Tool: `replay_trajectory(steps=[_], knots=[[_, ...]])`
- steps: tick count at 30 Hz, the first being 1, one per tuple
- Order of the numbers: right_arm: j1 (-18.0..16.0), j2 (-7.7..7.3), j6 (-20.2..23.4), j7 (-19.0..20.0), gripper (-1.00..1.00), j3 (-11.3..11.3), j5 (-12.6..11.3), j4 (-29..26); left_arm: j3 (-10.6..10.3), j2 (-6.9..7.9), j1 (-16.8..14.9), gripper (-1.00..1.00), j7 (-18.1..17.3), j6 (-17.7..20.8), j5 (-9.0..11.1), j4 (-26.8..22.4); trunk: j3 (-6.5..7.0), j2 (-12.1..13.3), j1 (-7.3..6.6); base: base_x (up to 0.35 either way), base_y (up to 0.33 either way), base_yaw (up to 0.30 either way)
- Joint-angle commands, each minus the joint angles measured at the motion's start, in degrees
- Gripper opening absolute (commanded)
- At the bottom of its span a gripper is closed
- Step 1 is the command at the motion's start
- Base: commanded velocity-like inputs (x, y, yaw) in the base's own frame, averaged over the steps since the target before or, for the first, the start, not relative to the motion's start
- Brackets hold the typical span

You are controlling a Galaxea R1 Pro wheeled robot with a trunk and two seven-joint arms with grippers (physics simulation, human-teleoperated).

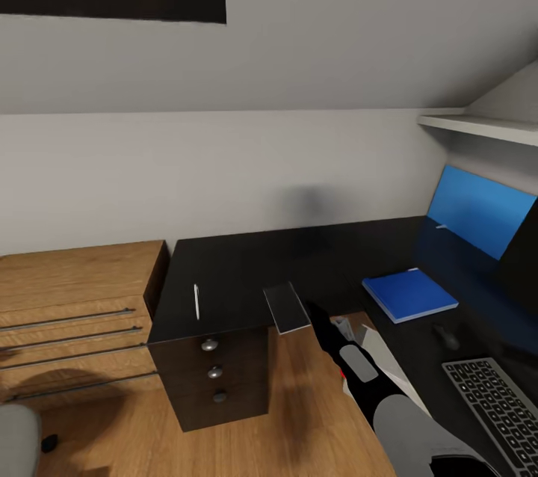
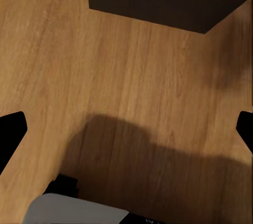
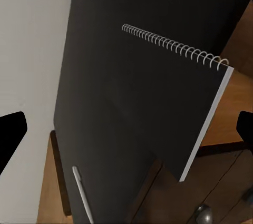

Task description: In the bedroom, organize the workspace by keeping the computer under the desk, ensuring the monitor is on the desk, placing the keyboard on the desk next to the monitor, placing the mouse on the desk next to the keyboard, moving the folder from the swivel chair onto the desk next to the mouse, stacking the notebook on top of the folder with the pen on top of the notebook, and positioning the swivel chair next to the desk.

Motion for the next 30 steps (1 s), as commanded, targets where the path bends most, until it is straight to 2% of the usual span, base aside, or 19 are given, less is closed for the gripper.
replay_trajectory(steps=[1, 21, 23, 25, 27, 28, 29, 30], knots=[[-0.03, 0.0, 0.28, 0.16, 1.0, -0.11, -0.5, 0.0, -0.48, 0.05, -0.05, 1.0, 0.43, -0.25, 0.41, -0.13, -0.25, -0.46, 0.23, -0.003, 0.0, 0.0], [-0.03, -0.2, 0.86, 0.2, 1.0, 0.28, -0.38, 0.42, -0.69, 0.02, -0.05, 1.0, 0.5, -0.26, 0.19, -0.48, -3.84, -8.48, 4.62, 0.0, 0.0, 0.0], [-0.03, -0.2, 0.86, 0.2, 1.0, 0.3, -0.37, 0.41, -0.57, 0.78, -0.08, 1.0, 0.36, -0.2, 0.13, -5.18, -4.2, -9.29, 5.06, 0.0, 0.0, 0.0], [-0.03, -0.2, 0.84, 0.2, 1.0, 0.3, -0.36, 0.36, -0.66, 3.03, 0.92, 1.0, 0.36, 0.14, 0.27, -13.37, -4.56, -10.09, 5.5, 0.0, 0.0, 0.0], [-0.03, -0.17, 0.82, 0.2, 1.0, 0.32, -0.36, 0.35, -0.71, 4.32, 2.67, 1.0, 0.58, 0.58, 0.31, -17.99, -4.92, -10.89, 5.94, 0.0, 0.0, 0.0], [-0.02, -0.11, 0.79, 0.2, 1.0, 0.33, -0.36, 0.38, -0.73, 6.12, 6.17, 1.0, 1.26, 1.86, 0.42, -25.04, -5.1, -11.29, 6.16, 0.0, 0.0, 0.0], [-0.03, -0.05, 0.8, 0.2, 1.0, 0.32, -0.36, 0.4, -0.72, 7.34, 8.34, 1.0, 1.92, 3.17, 0.51, -29.28, -5.28, -11.69, 6.38, 0.0, 0.0, 0.0], [-0.03, -0.01, 0.79, 0.2, 1.0, 0.34, -0.36, 0.4, -0.72, 7.95, 9.3, 1.0, 2.31, 3.9, 0.55, -31.12, -5.46, -12.09, 6.6, 0.0, 0.0, 0.0]])
